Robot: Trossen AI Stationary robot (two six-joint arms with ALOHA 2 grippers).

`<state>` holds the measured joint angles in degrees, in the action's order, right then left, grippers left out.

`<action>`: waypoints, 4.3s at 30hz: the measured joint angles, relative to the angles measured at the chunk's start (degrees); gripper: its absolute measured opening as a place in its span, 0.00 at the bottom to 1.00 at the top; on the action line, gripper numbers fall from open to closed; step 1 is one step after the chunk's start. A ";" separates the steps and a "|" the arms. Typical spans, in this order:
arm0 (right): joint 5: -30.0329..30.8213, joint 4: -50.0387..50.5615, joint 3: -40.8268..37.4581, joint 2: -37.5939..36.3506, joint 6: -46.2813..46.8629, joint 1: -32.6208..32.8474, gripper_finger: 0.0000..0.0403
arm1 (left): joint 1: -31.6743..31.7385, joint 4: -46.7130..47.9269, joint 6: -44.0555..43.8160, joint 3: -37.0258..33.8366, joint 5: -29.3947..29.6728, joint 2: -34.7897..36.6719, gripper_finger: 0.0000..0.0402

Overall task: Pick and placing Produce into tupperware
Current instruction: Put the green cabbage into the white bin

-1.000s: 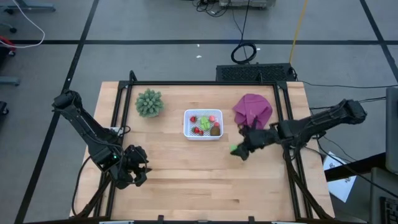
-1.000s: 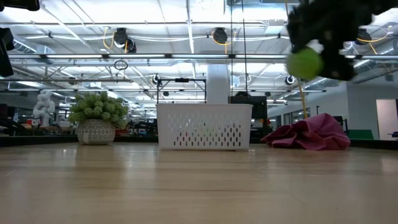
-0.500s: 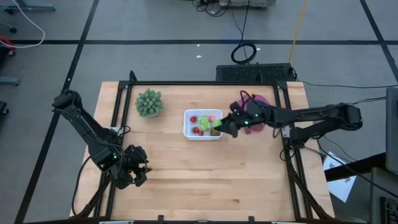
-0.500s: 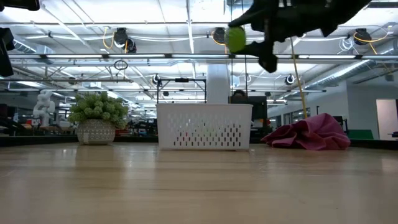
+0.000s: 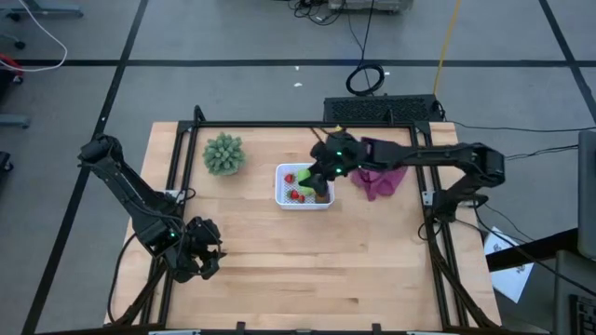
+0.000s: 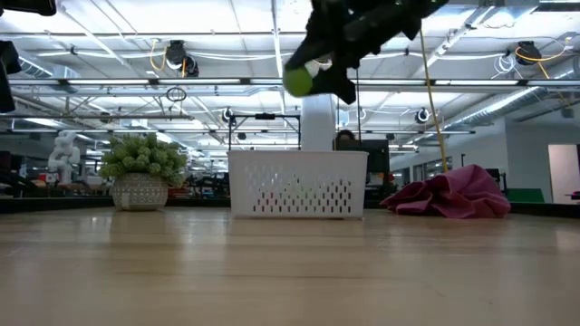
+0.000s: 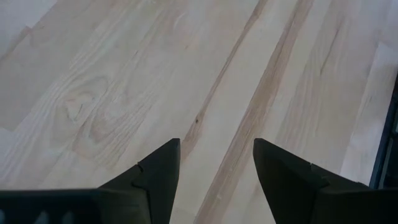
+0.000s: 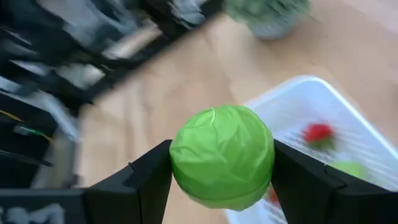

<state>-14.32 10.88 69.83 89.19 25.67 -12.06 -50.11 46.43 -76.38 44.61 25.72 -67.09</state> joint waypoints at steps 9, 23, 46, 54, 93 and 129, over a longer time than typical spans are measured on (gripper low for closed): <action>3.97 9.72 4.19 7.49 -2.38 -1.69 0.57 | 0.00 0.01 1.34 -0.01 0.10 0.00 0.52; 4.04 16.99 4.19 11.15 -2.68 -4.47 0.57 | 0.01 -0.02 1.59 -0.01 0.85 0.00 0.52; 3.75 19.83 3.86 11.85 -0.92 -3.21 0.58 | 0.01 -0.02 1.53 -0.01 1.42 0.00 0.52; 1.79 19.14 3.86 12.00 -0.89 -3.23 0.58 | -0.02 0.00 1.54 -0.01 1.44 0.00 0.52; 2.45 16.26 3.86 12.00 4.10 -3.32 0.58 | 0.01 0.00 3.15 -0.01 3.10 0.00 0.52; 3.97 17.36 1.48 12.00 6.41 -3.32 0.71 | 0.01 0.02 4.22 -0.01 5.89 0.00 0.52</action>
<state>-10.35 28.24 71.31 101.19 32.07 -15.38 -50.11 46.46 -72.17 44.60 31.61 -67.09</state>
